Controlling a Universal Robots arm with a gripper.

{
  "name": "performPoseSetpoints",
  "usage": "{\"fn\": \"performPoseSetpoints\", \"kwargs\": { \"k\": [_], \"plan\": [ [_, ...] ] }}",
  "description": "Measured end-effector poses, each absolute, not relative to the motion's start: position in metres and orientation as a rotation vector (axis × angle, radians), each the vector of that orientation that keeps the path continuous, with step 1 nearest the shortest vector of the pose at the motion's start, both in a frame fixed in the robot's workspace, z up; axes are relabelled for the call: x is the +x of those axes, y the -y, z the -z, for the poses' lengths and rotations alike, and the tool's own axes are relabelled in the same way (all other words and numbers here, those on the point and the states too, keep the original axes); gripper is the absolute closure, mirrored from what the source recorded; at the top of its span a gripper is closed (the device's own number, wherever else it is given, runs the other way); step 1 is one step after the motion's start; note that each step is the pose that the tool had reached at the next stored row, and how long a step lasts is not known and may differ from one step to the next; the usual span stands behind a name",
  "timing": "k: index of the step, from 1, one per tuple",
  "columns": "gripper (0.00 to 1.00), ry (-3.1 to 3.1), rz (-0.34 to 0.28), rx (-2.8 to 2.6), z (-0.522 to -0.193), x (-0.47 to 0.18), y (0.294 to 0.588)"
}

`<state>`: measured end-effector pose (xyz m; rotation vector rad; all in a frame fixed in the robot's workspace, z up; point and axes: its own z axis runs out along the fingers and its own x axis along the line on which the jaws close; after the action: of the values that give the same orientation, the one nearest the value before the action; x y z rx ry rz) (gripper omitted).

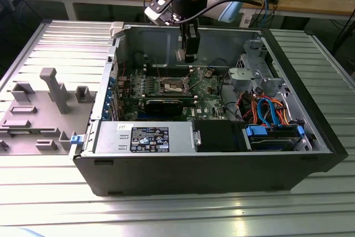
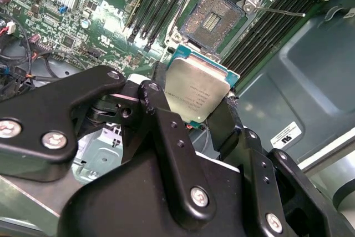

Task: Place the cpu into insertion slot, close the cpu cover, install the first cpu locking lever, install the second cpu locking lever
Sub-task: 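Place the cpu into insertion slot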

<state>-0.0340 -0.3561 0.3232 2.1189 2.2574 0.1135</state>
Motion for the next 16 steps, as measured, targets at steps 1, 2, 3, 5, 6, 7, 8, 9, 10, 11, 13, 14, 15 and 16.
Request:
{"fn": "performPoseSetpoints", "kwargs": {
  "k": [1,2,3,5,6,7,8,9,10,11,13,14,15,16],
  "plan": [
    [0.46,-2.257,-0.113,2.119,-0.3230,-0.0340,0.3561],
    [0.46,-2.257,-0.114,2.119,-0.3226,-0.0340,0.3561],
    [0.46,-2.257,-0.113,2.119,-0.3224,-0.0340,0.3561],
    [0.46,-2.257,-0.113,2.119,-0.3219,-0.0340,0.3561],
    [0.46,-2.257,-0.113,2.119,-0.3217,-0.0340,0.3561],
    [0.46,-2.257,-0.113,2.119,-0.3215,-0.0340,0.3561],
    [0.46,-2.258,-0.114,2.119,-0.3210,-0.0340,0.3561],
    [0.46,-2.257,-0.113,2.119,-0.3207,-0.0340,0.3561],
    [0.46,-2.257,-0.113,2.119,-0.3204,-0.0340,0.3561],
    [0.46,-2.257,-0.113,2.119,-0.3202,-0.0340,0.3561],
    [0.46,-2.257,-0.113,2.119,-0.3197,-0.0340,0.3561],
    [0.46,-2.257,-0.114,2.119,-0.3194,-0.0340,0.3561],
    [0.46,-2.257,-0.113,2.119,-0.3192,-0.0340,0.3561],
    [0.46,-2.258,-0.113,2.119,-0.3189,-0.0340,0.3561]
  ]
}}
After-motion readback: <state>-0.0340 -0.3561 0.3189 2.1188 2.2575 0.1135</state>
